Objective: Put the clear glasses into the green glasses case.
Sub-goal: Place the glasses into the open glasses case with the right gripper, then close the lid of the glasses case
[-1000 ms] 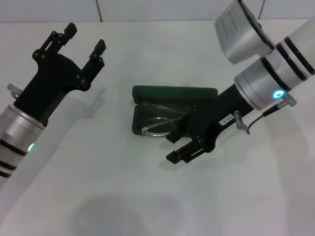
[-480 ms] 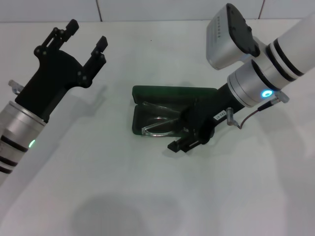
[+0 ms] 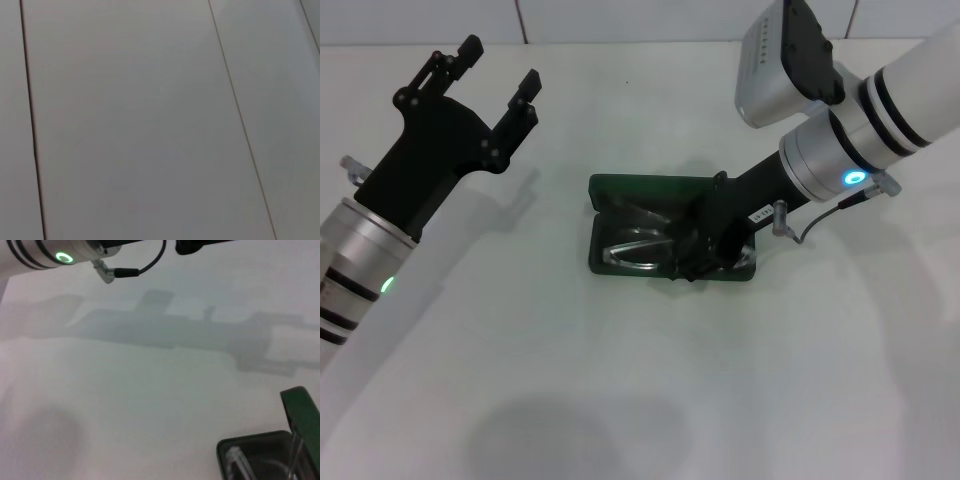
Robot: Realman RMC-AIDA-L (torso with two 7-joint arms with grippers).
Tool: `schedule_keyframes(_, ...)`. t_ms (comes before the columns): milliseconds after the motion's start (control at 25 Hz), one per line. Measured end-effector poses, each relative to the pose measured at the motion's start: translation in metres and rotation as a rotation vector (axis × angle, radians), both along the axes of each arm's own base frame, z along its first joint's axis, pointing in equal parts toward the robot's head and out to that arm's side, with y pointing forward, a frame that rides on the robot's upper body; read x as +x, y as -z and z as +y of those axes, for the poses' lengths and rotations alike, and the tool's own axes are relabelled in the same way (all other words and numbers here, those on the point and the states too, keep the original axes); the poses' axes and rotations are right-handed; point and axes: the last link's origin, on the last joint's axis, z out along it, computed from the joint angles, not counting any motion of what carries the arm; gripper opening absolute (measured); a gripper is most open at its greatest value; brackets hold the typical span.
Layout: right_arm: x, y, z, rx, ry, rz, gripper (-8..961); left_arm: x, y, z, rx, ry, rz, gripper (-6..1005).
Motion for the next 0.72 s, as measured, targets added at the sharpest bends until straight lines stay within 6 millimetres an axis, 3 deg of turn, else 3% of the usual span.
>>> schedule_keyframes(480,-0.004,-0.008,-0.017,-0.047,-0.062,0.031,543,0.000,0.000,0.000,0.002,-0.004,-0.003,659)
schedule_keyframes(720,0.004,-0.005,-0.013,-0.001,-0.040,0.022,543,0.000,0.001,0.000,0.000,-0.002,-0.004,659)
